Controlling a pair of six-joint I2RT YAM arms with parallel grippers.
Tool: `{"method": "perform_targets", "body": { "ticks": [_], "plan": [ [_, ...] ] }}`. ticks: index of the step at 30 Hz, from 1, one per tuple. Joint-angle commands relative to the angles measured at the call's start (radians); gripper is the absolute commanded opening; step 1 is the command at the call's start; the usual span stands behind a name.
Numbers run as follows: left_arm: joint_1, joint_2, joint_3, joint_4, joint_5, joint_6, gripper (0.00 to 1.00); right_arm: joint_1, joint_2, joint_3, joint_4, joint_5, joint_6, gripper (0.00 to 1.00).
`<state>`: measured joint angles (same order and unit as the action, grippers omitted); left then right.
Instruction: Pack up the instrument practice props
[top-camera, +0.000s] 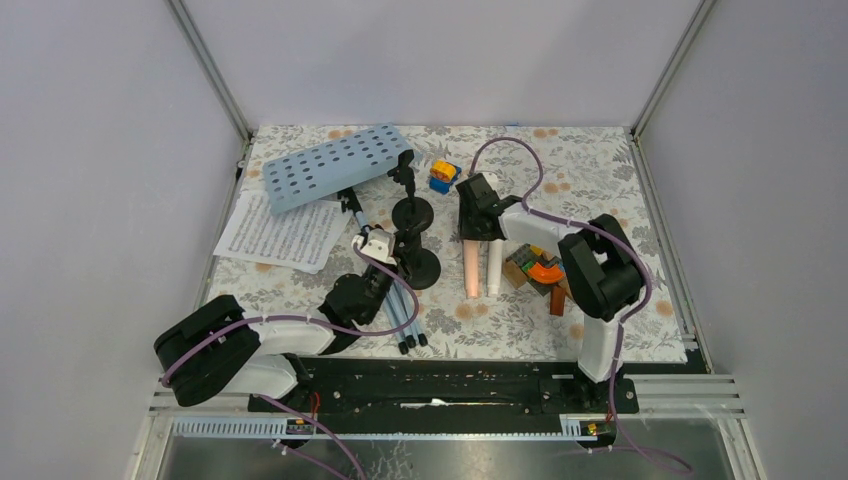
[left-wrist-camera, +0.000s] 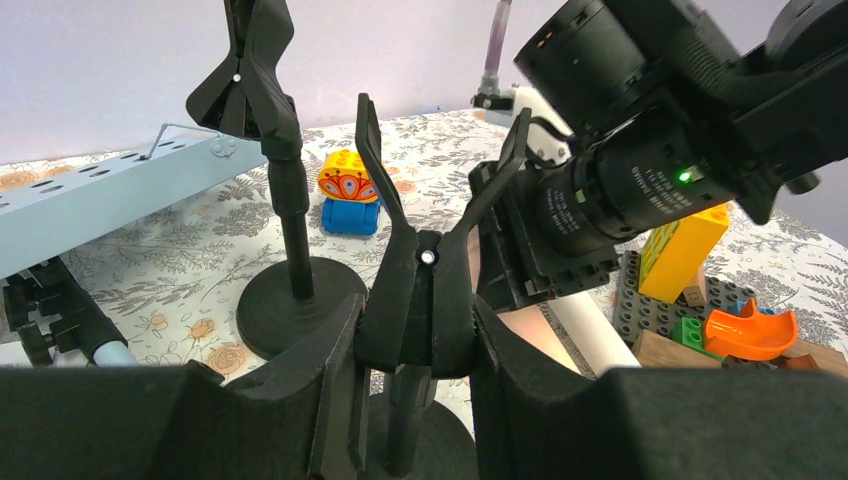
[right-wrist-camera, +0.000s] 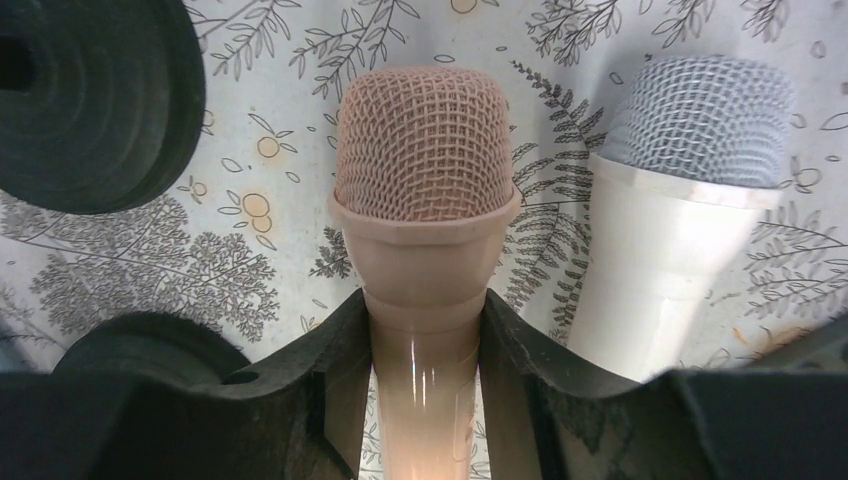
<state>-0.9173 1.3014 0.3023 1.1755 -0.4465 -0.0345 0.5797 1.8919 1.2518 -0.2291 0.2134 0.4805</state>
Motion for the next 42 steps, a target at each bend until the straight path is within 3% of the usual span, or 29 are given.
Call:
{"method": "perform_targets", "body": {
  "ticks": [1,8,14,20,32,33,36,40,42],
  "plan": [
    [0.002,-0.016,0.007,0.091,-0.008,0.0,0.0,-0.008,0.049,0.057,0.024,-0.01,0.046,0.45],
    [0.002,-0.007,0.008,0.092,0.0,-0.016,0.0,-0.014,0.069,0.073,0.024,-0.048,0.042,0.68],
    [0.002,0.004,0.009,0.09,0.007,-0.025,0.0,-0.015,-0.053,0.049,0.034,-0.091,0.018,0.83],
    [0.01,0.054,0.047,0.112,0.004,0.026,0.0,-0.014,-0.276,-0.051,0.108,-0.165,-0.025,0.87],
    [0.143,0.222,0.137,0.257,0.105,0.129,0.0,-0.015,-0.675,-0.263,0.107,-0.127,-0.041,0.89],
    [0.146,0.221,0.144,0.24,0.11,0.128,0.02,-0.015,-0.695,-0.269,0.098,-0.126,-0.044,0.89],
    [0.148,0.208,0.143,0.217,0.135,0.12,0.37,-0.014,-0.749,-0.289,0.075,-0.128,-0.056,0.9],
    [0.148,0.148,0.168,0.073,0.143,0.077,0.64,-0.015,-0.817,-0.305,0.044,-0.131,-0.071,0.92],
    [0.146,0.11,0.176,-0.002,0.145,0.056,0.84,-0.015,-0.849,-0.306,0.017,-0.131,-0.082,0.94]
  ]
}}
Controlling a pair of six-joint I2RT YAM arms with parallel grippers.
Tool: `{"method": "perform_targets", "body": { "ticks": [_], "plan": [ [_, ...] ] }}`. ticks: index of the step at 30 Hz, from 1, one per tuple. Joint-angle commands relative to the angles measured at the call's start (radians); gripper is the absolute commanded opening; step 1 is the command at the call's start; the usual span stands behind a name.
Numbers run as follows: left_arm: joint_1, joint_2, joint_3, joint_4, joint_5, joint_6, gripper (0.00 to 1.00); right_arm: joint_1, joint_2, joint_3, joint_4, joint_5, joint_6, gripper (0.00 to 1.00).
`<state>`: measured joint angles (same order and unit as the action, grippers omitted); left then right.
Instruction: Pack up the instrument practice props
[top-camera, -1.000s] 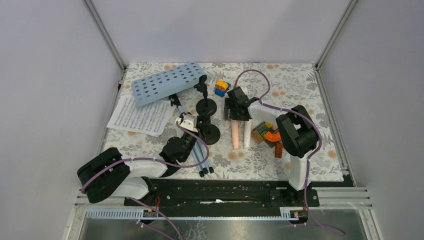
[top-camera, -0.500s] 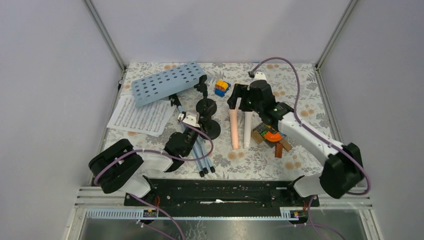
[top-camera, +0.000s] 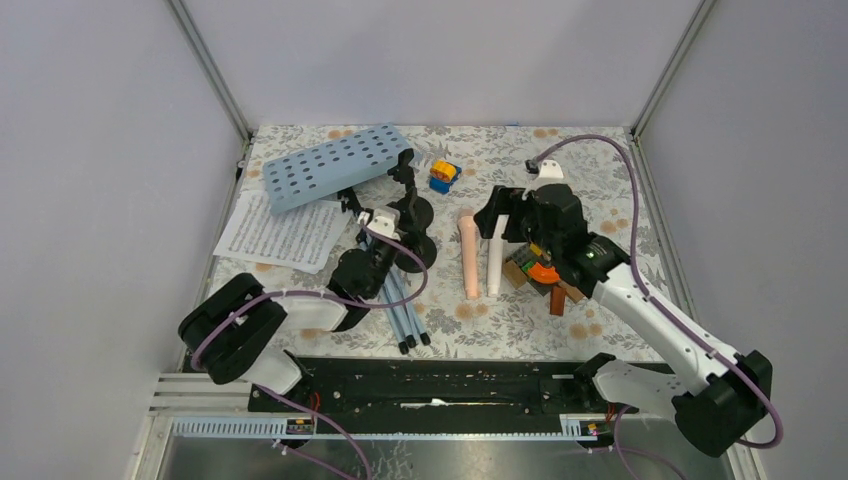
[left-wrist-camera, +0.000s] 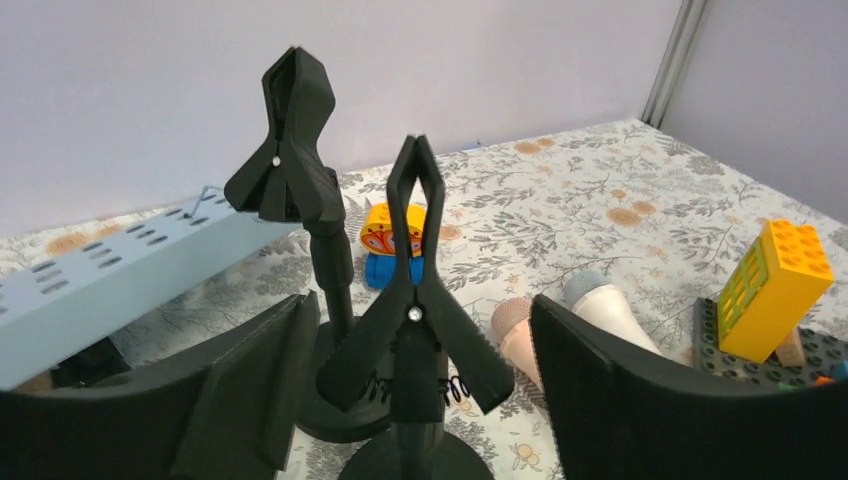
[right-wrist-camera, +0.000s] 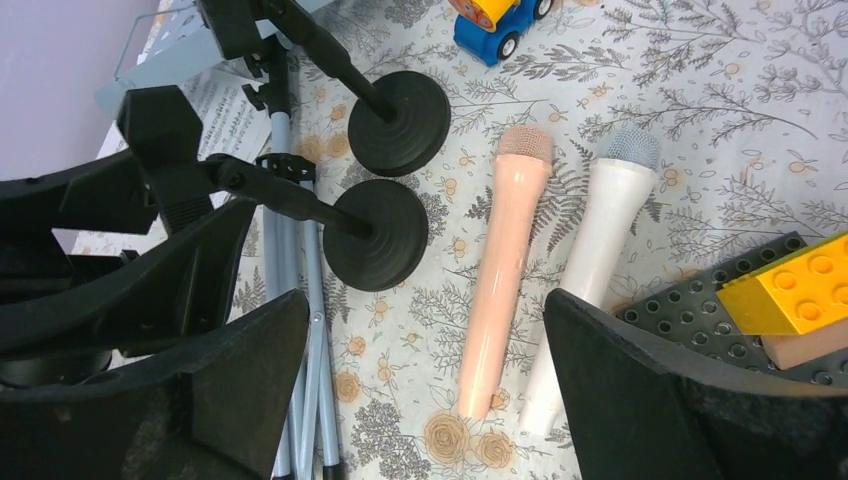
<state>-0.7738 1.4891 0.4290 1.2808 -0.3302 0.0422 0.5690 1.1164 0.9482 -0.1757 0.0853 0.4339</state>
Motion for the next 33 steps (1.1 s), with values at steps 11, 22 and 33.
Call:
{"method": "perform_targets", "body": {
  "ticks": [11,22,33],
  "plan": [
    [-0.017,-0.479,0.173,-0.917,0.045,-0.296,0.99,-0.004,-0.111,0.038,-0.418,0.135,0.021,1.0],
    [-0.017,-0.738,0.373,-1.796,-0.023,-0.466,0.99,-0.003,-0.302,-0.032,-0.488,0.242,-0.067,1.0],
    [-0.018,-0.94,0.328,-1.815,-0.083,-0.438,0.99,-0.004,-0.623,-0.22,-0.342,0.365,-0.239,1.0]
  ]
}}
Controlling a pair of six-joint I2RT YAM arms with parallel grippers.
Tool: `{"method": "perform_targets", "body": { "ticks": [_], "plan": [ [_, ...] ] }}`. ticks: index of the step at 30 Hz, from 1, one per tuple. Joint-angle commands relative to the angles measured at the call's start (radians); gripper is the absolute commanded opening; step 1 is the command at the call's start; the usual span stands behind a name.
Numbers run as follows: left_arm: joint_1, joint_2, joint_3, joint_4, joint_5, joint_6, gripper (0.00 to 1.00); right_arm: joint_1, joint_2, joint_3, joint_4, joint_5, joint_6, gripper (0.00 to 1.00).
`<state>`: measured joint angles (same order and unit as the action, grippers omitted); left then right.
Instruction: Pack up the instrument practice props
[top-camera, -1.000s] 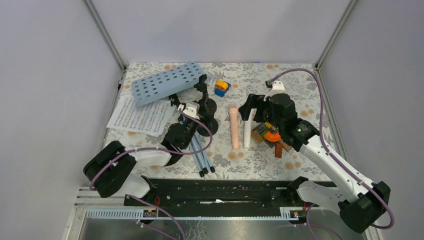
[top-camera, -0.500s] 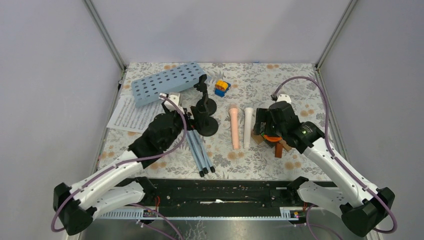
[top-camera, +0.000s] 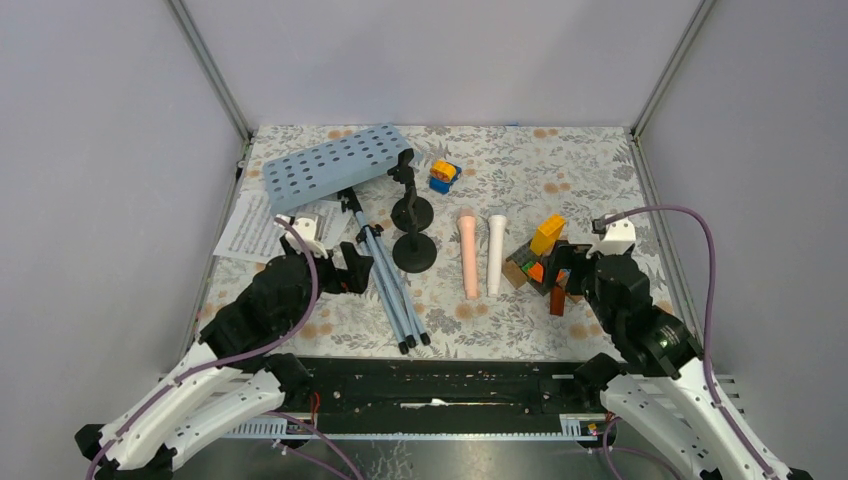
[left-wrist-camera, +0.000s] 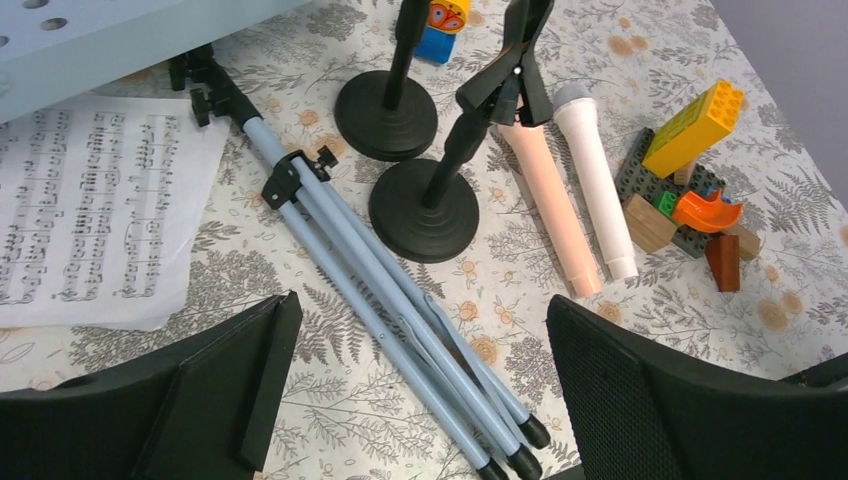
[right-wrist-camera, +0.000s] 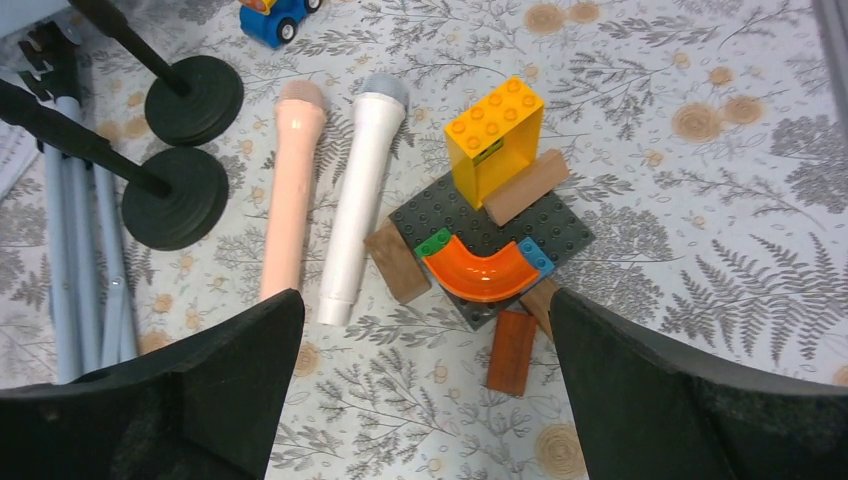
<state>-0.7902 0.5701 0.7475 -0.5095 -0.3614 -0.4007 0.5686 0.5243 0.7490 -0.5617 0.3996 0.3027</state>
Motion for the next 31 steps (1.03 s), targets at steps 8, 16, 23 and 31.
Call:
{"method": "perform_targets", "body": {
  "ticks": [8,16,23,31],
  "plan": [
    [-0.001,-0.015,0.067,-0.081,-0.074,0.106,0.99,-0.003,-0.057,-0.015,0.02,-0.115,-0.151,1.0],
    [-0.001,-0.015,0.039,-0.118,-0.135,0.106,0.99,-0.003,-0.24,-0.045,0.021,-0.056,-0.124,1.0],
    [-0.001,-0.036,0.04,-0.102,-0.115,0.112,0.99,-0.005,-0.373,-0.079,0.05,-0.027,-0.117,1.0],
    [-0.001,-0.076,0.064,-0.098,-0.145,0.071,0.99,-0.003,-0.277,-0.067,0.058,-0.091,-0.139,1.0]
  ]
}}
